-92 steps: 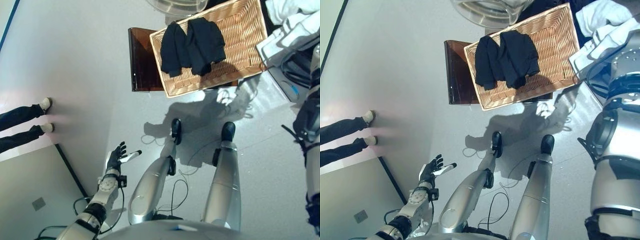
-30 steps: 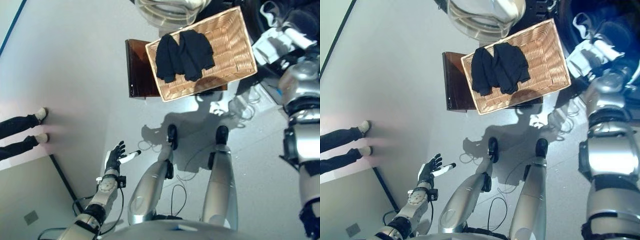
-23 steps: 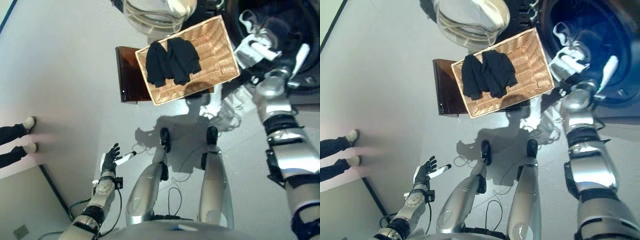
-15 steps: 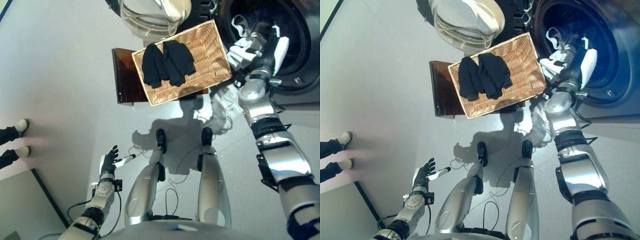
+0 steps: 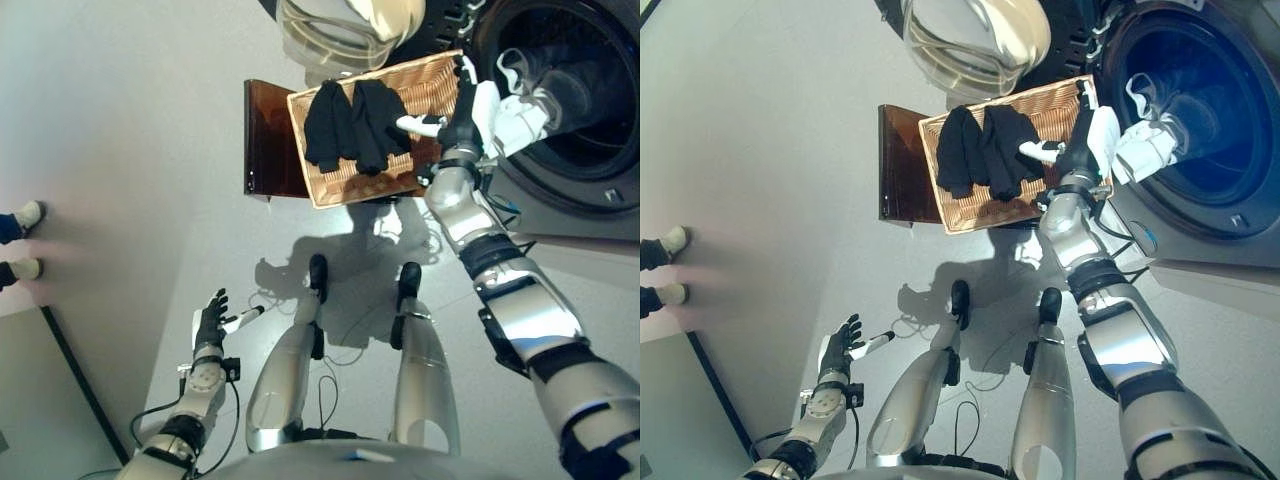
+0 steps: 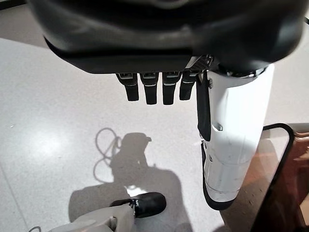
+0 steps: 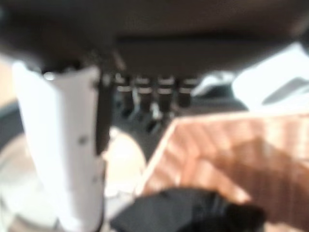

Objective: Pick up the clothes and place them into the washing machine

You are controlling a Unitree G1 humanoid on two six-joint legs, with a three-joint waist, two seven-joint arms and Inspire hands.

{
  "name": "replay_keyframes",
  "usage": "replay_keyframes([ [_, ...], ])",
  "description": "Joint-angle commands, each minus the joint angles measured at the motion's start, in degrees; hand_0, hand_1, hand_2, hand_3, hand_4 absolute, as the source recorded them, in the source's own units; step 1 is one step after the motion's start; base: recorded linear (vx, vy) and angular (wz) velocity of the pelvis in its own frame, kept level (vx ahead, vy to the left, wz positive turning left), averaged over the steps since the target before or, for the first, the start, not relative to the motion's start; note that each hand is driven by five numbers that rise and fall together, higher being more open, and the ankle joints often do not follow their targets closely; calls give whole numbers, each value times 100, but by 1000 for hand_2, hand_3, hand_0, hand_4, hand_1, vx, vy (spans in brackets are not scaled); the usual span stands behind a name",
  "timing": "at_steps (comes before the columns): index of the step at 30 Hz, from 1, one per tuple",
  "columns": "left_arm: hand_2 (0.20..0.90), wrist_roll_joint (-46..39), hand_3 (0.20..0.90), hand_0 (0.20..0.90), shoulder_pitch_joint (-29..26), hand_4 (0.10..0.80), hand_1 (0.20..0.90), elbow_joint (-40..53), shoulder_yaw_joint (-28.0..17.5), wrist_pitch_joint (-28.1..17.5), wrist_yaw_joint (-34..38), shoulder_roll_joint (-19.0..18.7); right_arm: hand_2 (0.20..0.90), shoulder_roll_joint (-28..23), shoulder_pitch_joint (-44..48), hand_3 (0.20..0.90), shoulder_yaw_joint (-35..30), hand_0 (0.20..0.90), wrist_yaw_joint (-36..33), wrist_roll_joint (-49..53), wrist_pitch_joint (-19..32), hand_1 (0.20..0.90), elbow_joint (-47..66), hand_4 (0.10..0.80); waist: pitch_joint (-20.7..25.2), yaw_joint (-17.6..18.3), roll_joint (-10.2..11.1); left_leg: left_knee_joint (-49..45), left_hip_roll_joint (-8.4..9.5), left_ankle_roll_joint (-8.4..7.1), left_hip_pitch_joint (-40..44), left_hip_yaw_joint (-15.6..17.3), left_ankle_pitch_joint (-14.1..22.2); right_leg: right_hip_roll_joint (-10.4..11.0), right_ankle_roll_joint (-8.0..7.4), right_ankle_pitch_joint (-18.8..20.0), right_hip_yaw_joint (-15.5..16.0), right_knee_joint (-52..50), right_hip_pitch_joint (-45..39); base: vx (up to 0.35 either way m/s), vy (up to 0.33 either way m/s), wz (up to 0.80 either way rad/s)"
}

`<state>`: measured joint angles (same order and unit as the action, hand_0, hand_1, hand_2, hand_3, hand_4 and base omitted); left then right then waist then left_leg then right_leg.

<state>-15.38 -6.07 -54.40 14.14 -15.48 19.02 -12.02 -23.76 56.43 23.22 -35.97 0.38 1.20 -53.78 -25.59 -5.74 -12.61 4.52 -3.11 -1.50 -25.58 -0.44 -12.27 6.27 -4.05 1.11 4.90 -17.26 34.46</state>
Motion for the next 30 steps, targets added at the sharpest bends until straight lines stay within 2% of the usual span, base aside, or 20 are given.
replay_keyframes([
  [1,900,-34,900,900,34,800,900,-105,24,-215,353,-590,900,50,800,900,282,900,-96,-281,268,900,-74,800,54,-188,213,48,50,-528,-4,184,187,-24,-96,361,-88,975,-364,-16,32,16],
  [6,900,-116,900,900,-48,800,900,116,90,-291,378,-712,900,245,1072,900,511,900,85,-166,284,900,-581,800,-47,-315,218,48,90,-520,-143,85,146,30,-114,383,-3,969,-286,-7,17,12],
  [16,900,-375,900,900,-163,800,900,610,101,-414,416,-831,900,217,1406,900,542,900,227,232,332,900,-1225,800,-238,-440,187,48,141,-526,-420,-24,85,100,-139,394,84,949,-81,-10,11,9],
  [22,900,-482,900,900,-236,800,900,852,156,-460,406,-850,900,26,1725,900,575,900,350,370,294,900,-1789,800,-348,-526,112,48,179,-521,-613,-65,57,145,-155,403,94,910,128,-5,18,4],
  [30,900,-677,900,900,-228,800,900,1339,186,-572,355,-922,900,-481,2270,900,589,900,463,483,129,900,-2438,800,-420,-725,-81,48,268,-526,-875,-185,26,261,-192,349,143,790,381,-7,19,12],
])
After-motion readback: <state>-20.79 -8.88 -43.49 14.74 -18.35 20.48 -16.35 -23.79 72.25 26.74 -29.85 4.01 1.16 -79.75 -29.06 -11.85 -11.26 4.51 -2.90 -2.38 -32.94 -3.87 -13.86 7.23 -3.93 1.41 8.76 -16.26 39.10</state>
